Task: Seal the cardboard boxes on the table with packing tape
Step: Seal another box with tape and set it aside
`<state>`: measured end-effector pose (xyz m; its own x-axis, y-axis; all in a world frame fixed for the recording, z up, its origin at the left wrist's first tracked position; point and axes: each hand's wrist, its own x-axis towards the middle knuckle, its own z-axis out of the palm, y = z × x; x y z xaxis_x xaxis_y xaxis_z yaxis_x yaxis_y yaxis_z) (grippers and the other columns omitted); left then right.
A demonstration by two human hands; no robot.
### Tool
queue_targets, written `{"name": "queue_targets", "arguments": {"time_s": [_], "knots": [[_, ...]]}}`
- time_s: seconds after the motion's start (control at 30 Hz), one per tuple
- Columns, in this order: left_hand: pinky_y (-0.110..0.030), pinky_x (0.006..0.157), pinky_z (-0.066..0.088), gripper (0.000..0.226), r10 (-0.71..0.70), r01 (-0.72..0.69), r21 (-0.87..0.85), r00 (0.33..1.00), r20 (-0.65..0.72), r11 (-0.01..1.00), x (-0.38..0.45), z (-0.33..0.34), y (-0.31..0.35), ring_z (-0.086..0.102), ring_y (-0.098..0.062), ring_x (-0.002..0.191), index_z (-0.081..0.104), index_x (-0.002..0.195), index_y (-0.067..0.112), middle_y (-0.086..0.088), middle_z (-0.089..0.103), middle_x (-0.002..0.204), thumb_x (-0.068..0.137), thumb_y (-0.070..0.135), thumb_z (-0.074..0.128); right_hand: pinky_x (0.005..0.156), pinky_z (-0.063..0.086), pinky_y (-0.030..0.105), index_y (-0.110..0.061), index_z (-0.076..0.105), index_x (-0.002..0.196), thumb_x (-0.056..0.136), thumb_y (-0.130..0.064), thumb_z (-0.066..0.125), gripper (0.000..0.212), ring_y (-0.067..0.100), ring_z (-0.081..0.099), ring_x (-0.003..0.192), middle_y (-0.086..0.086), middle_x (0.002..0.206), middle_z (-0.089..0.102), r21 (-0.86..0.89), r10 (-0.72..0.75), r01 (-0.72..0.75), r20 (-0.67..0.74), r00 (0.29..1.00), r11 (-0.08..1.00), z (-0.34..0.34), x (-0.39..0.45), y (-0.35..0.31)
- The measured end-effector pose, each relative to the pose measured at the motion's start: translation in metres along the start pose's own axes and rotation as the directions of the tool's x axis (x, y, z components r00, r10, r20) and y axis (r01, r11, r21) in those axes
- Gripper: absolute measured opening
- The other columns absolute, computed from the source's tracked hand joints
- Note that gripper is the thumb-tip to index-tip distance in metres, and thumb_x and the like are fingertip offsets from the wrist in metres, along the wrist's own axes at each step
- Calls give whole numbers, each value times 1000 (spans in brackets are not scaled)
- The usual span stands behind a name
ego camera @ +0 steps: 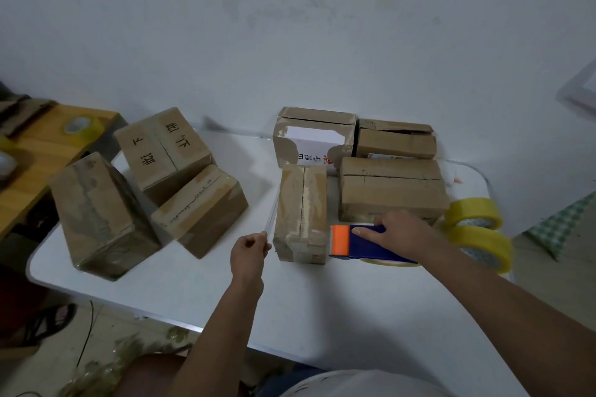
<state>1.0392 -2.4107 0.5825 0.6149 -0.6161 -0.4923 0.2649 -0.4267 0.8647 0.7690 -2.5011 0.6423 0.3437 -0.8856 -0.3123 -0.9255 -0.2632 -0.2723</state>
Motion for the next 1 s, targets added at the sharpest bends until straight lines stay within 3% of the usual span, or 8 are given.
{"name": "queue_targets", "arguments": {"time_s": [0.27,0.4,0.57,0.73,0.87,1.0], "knots": [[-39,92,51,31,-44,44,77,999,-10,996,7,5,-8,61,-20,85,63,99,1,-8,66,87,92,32,68,60,41,19,-19,64,100,85,-77,39,65,7,57,72,-8,77,61,-33,2,0,49,999,999,4,12,3],[-34,76,44,50,-67,59,154,997,44,986,8,11,-11,50,-19,78,51,90,3,-5,55,85,81,44,78,74,52,26,-18,65,101,85,-77,38,67,12,62,80,-3,86,67,-67,13,-8,72,997,998,8,16,2],[-33,80,43,40,-90,83,158,995,36,984,9,13,-13,54,-19,88,49,96,17,-1,54,96,80,36,81,71,47,24,-16,66,98,88,-74,35,67,14,62,81,0,88,68,-97,16,-9,65,998,995,17,14,0],[-31,77,42,40,-48,40,182,998,39,982,24,2,-3,54,-19,86,51,101,13,-4,54,98,80,29,82,69,48,27,-17,60,78,88,-75,32,65,14,58,68,-2,70,58,-44,44,-40,83,996,998,27,11,-14],[-30,76,43,45,-27,10,213,997,77,977,35,-1,7,53,-21,87,55,107,5,-6,54,99,79,26,83,65,44,28,-20,54,72,89,-75,30,63,16,57,70,-2,71,55,-44,87,-85,57,995,995,36,9,-23],[-35,87,45,46,-53,30,194,992,112,981,37,-1,4,54,-21,92,55,110,3,-7,53,100,79,25,83,71,47,31,-18,57,80,89,-76,28,65,19,60,76,2,80,60,-59,114,-110,70,991,992,42,9,-25]]}}
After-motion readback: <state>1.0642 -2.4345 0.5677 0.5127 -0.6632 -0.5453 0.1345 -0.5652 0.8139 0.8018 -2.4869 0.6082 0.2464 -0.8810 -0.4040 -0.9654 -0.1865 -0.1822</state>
